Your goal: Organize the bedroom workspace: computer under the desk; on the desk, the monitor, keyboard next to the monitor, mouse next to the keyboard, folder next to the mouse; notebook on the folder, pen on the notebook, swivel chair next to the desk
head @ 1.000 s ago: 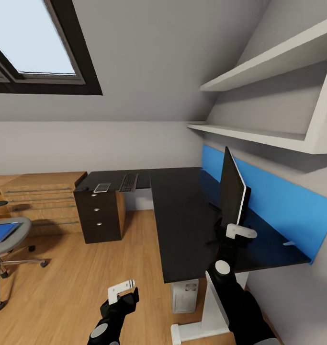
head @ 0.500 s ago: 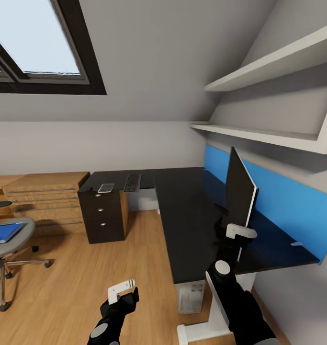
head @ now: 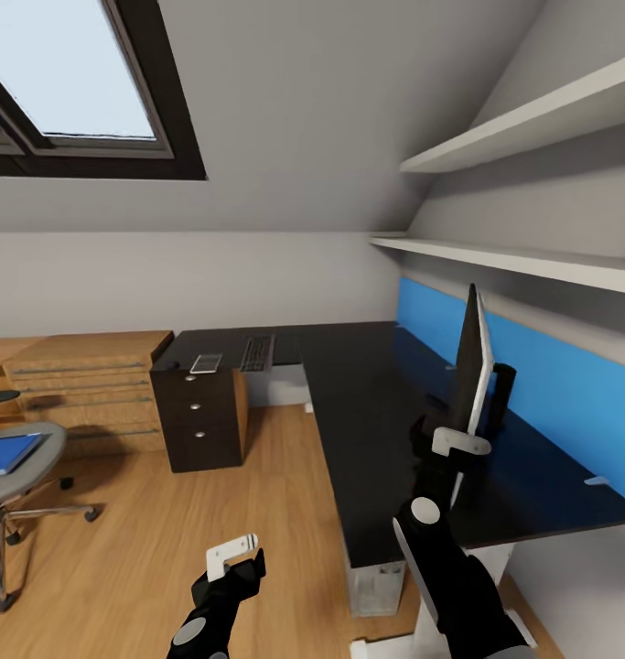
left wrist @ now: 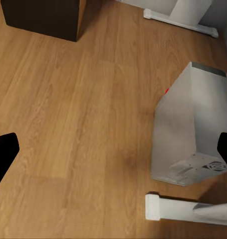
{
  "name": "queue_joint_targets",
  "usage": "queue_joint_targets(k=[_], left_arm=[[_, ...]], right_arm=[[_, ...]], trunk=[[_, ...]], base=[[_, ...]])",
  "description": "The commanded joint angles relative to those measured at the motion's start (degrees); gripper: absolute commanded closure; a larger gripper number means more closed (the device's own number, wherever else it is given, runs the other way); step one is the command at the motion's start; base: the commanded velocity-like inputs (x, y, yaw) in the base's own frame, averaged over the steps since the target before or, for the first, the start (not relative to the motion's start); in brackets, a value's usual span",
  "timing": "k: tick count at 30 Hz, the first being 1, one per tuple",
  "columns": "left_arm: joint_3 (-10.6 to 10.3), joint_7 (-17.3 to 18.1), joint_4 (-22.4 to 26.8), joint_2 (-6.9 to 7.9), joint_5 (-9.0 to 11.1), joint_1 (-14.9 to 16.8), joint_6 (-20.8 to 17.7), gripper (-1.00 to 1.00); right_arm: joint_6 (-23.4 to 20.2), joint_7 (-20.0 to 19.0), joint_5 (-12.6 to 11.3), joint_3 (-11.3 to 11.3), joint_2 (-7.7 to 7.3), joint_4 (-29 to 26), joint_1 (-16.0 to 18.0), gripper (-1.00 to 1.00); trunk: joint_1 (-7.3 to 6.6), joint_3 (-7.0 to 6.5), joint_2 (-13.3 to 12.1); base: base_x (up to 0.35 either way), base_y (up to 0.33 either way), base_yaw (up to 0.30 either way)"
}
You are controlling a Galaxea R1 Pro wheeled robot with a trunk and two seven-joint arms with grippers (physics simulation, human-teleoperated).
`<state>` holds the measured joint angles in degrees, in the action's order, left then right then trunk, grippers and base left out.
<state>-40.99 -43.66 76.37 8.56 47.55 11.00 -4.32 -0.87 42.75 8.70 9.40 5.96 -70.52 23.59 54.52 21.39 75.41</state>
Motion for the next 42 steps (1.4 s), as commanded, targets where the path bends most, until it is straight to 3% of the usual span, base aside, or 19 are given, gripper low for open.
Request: queue_joint_targets(k=[1,15,31,42], left_arm=[[-0.1,-0.4,0.1,0.06,0.1,0.1,-0.3,-1.00],[-0.2,-0.4,0.1,0.06,0.1,0.1,-0.3,-1.00],[-0.2,-0.4,0.1,0.06,0.1,0.1,-0.3,-1.00],[0.3,-0.5,0.3,0.13,0.1,0.1,-0.3,-1.00]], right_arm=[[-0.1,0.2,0.3,0.0,0.01,0.0,0.0,-1.00],[-0.1,0.2,0.3,0.1,0.01,0.0,0.1,-1.00],[-0.2,0.1,0.3,0.2,0.01,0.2,0.0,-1.00],[-0.1,-0.1,0.1,0.2,0.01,0.5,0.1,-1.00]], trunk=[[0.03,0.07,0.0],[0.03,0.07,0.0],[0.03,0.07,0.0],[0.03,0.07,0.0]], base=[[0.252,0.111,0.000],[0.016,0.013,0.000],[-0.314,-0.017,0.000],[-0.208,-0.238,0.000]])
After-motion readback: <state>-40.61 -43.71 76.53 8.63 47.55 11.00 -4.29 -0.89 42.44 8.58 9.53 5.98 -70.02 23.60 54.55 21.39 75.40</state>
